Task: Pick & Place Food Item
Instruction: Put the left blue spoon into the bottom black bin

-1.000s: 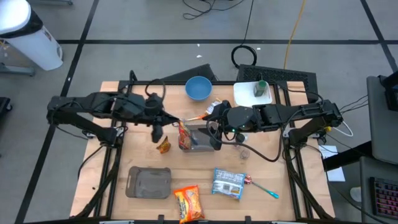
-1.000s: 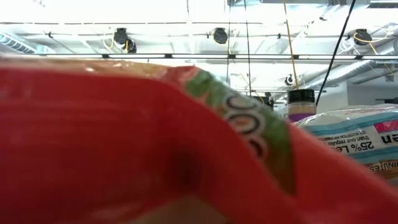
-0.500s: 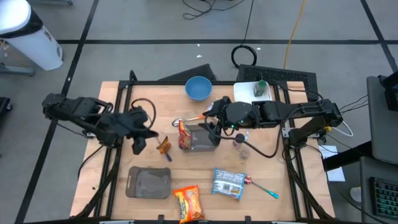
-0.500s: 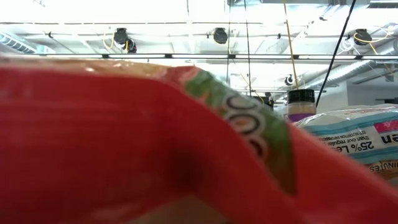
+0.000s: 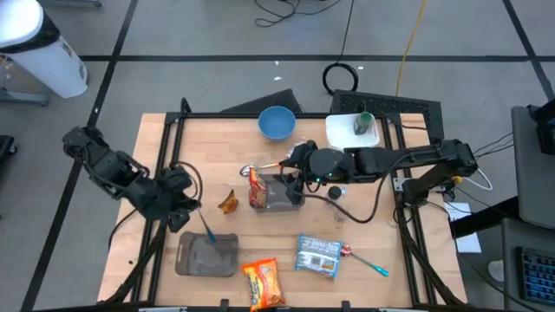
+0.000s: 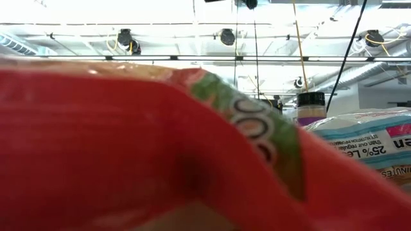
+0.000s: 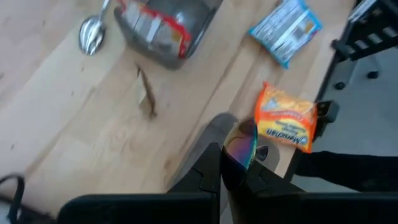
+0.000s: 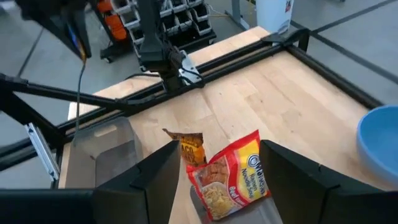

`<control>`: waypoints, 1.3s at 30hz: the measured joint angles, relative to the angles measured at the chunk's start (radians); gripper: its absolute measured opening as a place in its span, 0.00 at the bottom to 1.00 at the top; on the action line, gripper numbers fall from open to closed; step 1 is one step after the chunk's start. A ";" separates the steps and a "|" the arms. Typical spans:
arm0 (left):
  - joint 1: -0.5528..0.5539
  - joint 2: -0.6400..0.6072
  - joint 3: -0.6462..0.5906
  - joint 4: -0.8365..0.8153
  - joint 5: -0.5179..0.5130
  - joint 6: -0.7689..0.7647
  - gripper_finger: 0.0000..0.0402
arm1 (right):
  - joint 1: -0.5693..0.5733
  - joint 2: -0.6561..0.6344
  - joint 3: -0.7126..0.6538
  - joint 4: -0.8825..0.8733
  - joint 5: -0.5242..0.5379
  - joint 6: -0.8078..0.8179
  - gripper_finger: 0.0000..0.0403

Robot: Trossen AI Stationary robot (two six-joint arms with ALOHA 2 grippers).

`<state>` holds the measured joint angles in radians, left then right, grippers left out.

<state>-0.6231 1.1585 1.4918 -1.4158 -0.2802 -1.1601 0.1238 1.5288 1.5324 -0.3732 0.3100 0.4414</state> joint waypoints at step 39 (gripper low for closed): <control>0.487 0.263 0.000 0.503 0.376 0.667 0.03 | 0.030 0.000 -0.432 0.802 -0.211 0.270 0.49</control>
<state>-0.1358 1.4220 1.4914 -0.9131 0.0957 -0.4928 0.1539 1.5284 1.1004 0.4289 0.0990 0.7114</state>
